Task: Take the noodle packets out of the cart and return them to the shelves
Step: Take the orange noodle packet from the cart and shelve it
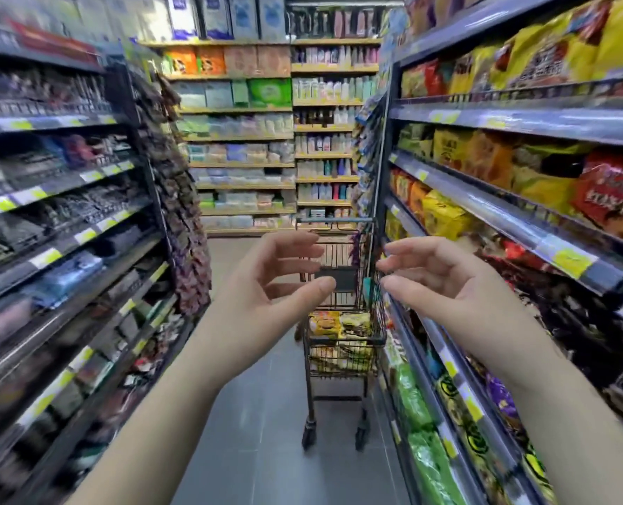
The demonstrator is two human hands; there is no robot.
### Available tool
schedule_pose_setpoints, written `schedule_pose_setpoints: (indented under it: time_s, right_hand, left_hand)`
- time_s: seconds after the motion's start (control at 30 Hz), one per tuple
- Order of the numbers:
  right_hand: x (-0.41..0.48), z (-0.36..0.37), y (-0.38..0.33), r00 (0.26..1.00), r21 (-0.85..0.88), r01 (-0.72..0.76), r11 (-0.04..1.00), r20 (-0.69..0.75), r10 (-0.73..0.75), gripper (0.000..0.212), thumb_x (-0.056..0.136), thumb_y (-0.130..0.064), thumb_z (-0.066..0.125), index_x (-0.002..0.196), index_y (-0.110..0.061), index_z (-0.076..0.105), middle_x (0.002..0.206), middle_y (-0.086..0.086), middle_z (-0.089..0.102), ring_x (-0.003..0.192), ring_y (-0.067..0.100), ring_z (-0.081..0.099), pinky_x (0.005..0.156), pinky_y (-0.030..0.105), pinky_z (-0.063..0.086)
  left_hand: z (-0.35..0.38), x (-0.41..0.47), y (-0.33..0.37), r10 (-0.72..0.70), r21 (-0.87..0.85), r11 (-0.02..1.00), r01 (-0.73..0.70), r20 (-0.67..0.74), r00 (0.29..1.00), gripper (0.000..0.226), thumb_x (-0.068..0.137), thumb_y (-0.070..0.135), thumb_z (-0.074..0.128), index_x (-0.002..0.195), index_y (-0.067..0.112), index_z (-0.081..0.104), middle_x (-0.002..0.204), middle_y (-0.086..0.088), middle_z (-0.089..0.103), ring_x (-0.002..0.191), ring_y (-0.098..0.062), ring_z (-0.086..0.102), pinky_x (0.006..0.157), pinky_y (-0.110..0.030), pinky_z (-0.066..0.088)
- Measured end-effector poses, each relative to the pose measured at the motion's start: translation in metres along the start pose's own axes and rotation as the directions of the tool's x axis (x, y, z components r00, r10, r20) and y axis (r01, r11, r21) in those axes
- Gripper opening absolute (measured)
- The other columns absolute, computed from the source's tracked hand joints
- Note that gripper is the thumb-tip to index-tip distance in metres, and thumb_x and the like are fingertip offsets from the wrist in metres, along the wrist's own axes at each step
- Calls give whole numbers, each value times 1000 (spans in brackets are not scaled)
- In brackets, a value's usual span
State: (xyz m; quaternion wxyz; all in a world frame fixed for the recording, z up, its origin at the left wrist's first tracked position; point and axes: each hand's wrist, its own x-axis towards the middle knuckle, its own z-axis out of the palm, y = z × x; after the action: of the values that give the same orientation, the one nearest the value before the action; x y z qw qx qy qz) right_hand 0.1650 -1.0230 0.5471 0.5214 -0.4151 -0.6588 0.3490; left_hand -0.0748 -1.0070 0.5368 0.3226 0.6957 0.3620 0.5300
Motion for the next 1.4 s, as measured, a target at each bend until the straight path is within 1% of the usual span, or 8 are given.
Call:
schedule_pose_setpoints:
  time_s: [0.17,0.3,0.47,0.67,0.83,1.1,1.23,1.4]
  right_hand:
    - [62,-3,40,997,4,-40,999,59,39,35,84,-23,77,118,-25,70,111,-9,77,101,8,73,85,16,56]
    - [115,2,72,998,-18,-47,999,48,48,36,84,-24,78,118,-27,70,111,-9,76,101,8,73,86,19,58]
    - [190,18,116,997,-64,-71,995,32,74,34,86,-21,78,118,-28,69,112,-10,76,101,7,73,84,15,55]
    - [280,40,165,987,-80,-163,983,-8,163,33,87,-17,77,118,-24,70,111,-6,77,103,12,74,92,21,58]
    - [332,52,213,970,-51,-240,969,-36,238,36,84,-23,77,119,-25,70,113,-5,77,105,14,74,93,25,59]
    - [406,40,298,933,12,-356,935,-54,356,34,89,-10,76,121,-20,69,112,-1,78,105,18,73,97,29,58]
    - [452,21,349,928,30,-370,928,-19,371,34,89,-16,75,122,-23,68,114,-4,77,106,16,74,97,31,59]
    - [515,-6,415,917,101,-400,911,39,398,41,81,-29,76,122,-26,69,116,-3,76,109,18,73,95,39,60]
  left_hand:
    - [-2,50,-46,-48,2,999,48,-24,999,49,82,32,78,128,26,61,122,10,71,114,-10,69,94,-27,56]
    - [-10,99,-91,-58,-8,998,58,-6,998,48,82,31,78,127,27,61,123,9,71,115,-11,68,94,-26,56]
    - [-28,168,-158,-56,-70,996,57,14,998,45,82,29,80,124,27,63,123,8,71,116,-12,68,92,-23,56]
    - [-59,251,-240,-126,-138,981,134,66,990,48,81,34,83,124,31,63,122,11,72,113,-9,69,89,-19,55]
    - [-66,305,-304,-160,-160,971,179,123,979,57,73,48,79,125,31,63,124,10,71,116,-8,67,89,-17,54]
    - [-49,378,-390,-277,-168,938,302,157,948,55,71,48,79,121,32,64,123,7,72,114,-12,69,90,-22,56]
    - [-29,419,-433,-325,-137,928,347,159,932,48,83,38,84,125,27,63,124,7,72,116,-11,68,92,-22,55]
    - [2,473,-479,-405,-108,902,419,131,905,49,81,34,80,126,25,64,124,6,72,116,-12,68,91,-21,55]
